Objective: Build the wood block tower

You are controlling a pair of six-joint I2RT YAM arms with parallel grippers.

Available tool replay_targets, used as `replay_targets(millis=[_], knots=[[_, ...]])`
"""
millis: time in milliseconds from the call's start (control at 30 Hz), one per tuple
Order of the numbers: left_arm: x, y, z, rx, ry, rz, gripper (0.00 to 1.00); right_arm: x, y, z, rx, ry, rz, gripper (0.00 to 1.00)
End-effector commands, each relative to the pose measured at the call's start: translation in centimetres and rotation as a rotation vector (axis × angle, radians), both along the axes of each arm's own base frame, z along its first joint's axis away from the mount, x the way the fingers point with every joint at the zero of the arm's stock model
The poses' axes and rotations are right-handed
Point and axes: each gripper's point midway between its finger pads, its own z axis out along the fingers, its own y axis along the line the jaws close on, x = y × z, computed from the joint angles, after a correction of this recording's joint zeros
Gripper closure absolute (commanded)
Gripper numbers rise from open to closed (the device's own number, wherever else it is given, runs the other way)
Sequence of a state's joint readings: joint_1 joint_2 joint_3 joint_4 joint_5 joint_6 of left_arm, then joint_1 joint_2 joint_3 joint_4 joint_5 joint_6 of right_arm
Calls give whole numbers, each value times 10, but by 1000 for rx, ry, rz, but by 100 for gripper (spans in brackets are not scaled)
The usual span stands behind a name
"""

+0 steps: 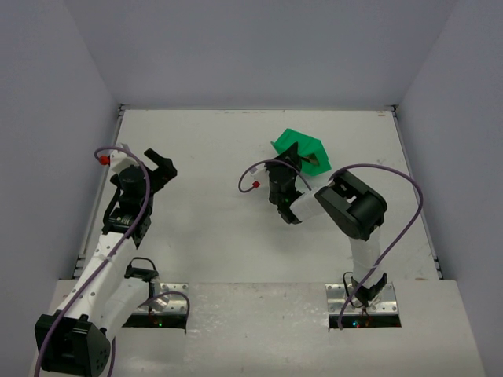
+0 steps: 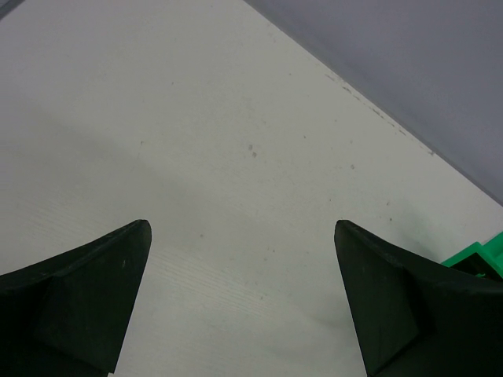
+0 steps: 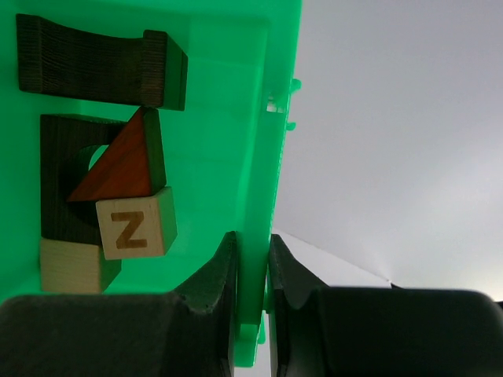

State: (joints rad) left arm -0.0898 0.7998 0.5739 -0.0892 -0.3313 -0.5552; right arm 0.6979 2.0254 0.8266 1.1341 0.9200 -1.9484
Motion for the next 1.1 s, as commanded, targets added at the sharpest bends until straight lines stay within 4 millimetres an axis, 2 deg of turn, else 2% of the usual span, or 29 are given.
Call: replay_targets(millis=[0, 367, 567, 867, 1067], knots=[[2, 5, 12, -6, -45, 27, 0, -11, -1, 48, -128, -95, -46, 99], [2, 5, 11, -3, -38, 28, 0, -30, 13, 10, -261, 30, -78, 100], [2, 5, 12, -3, -41, 28, 0, -32, 16, -6, -281, 71, -77, 100], [3, 4, 11, -6, -39, 19, 0, -34, 15, -16, -294, 102, -94, 100], [3, 3, 10, -7, -37, 16, 0, -34, 14, -8, -267, 85, -108, 100]])
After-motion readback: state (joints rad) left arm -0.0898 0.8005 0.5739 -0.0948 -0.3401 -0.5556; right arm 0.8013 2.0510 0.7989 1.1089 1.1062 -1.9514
